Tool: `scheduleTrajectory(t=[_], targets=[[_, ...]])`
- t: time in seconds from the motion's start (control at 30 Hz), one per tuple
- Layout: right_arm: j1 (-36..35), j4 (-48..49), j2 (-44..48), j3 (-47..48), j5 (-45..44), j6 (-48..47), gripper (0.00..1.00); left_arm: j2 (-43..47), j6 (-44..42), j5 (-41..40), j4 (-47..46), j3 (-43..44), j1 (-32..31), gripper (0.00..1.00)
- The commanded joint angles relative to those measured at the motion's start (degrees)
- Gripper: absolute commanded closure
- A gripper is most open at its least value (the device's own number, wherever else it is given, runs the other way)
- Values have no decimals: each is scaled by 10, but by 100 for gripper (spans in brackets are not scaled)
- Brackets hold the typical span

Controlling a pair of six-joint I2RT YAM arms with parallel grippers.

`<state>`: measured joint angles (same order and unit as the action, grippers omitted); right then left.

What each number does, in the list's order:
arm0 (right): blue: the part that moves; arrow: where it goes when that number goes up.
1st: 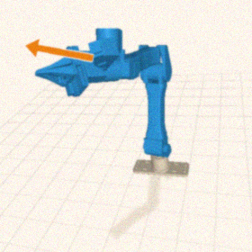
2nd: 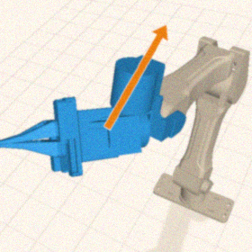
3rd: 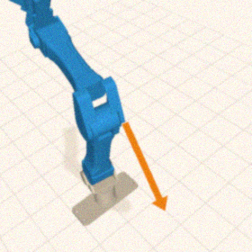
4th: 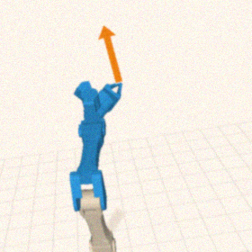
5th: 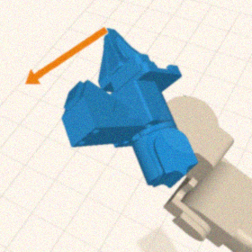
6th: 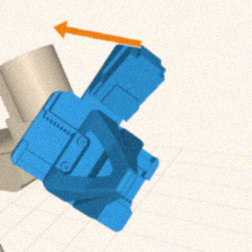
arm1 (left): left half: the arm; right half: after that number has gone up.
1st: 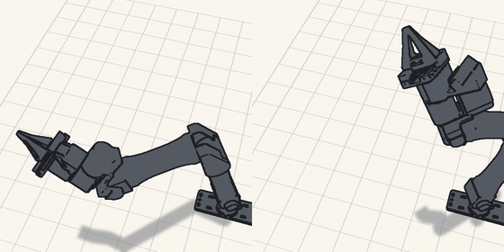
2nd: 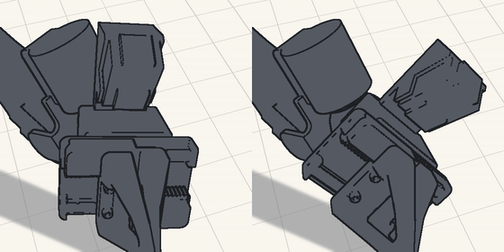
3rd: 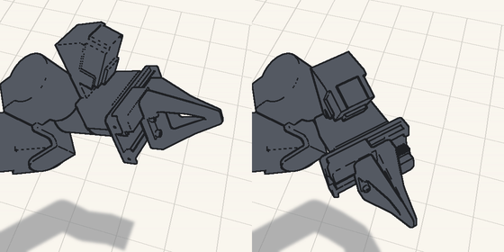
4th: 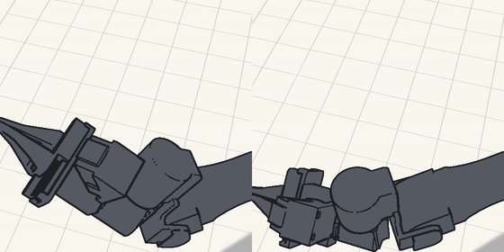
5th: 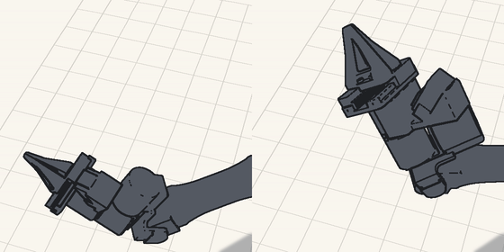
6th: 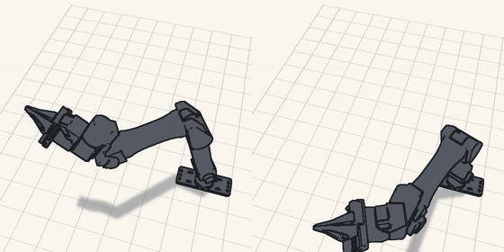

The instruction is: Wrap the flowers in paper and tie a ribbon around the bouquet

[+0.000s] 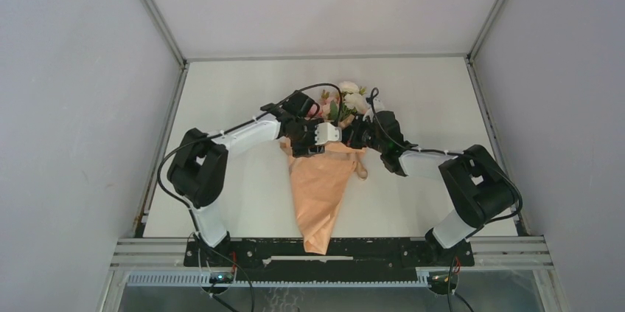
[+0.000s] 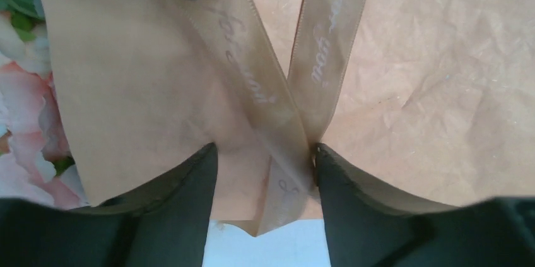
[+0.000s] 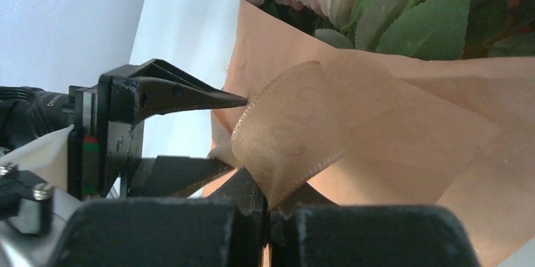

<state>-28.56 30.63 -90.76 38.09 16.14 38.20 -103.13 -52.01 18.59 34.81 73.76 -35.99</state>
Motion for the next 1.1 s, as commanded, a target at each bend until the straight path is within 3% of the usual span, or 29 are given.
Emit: scheduleTrajectory(t=[0.0, 0.23, 0.27, 0.47, 0.6, 0.8, 0.93, 1.07], targets=[[3, 11, -7, 20, 16, 14, 100, -5, -28, -34, -14, -8, -9, 47], [4, -20, -14, 30, 15, 6, 100, 3, -32, -43, -4, -21, -11, 97], [4, -28, -16, 35, 15, 5, 100, 6, -30, -46, -4, -23, -12, 100], [5, -106, -54, 94, 33, -18, 100, 72, -8, -47, 6, -19, -19, 100], [17, -165, -61, 127, 54, -47, 100, 86, 32, -73, 69, 44, -20, 100], [17, -256, -96, 186, 152, -112, 99, 94, 70, -30, 135, 100, -26, 100], [11, -344, -105, 198, 245, -183, 89, 102, 99, -8, 150, 137, -26, 100], [5, -415, -100, 198, 273, -237, 70, 99, 105, 7, 153, 142, -26, 100]])
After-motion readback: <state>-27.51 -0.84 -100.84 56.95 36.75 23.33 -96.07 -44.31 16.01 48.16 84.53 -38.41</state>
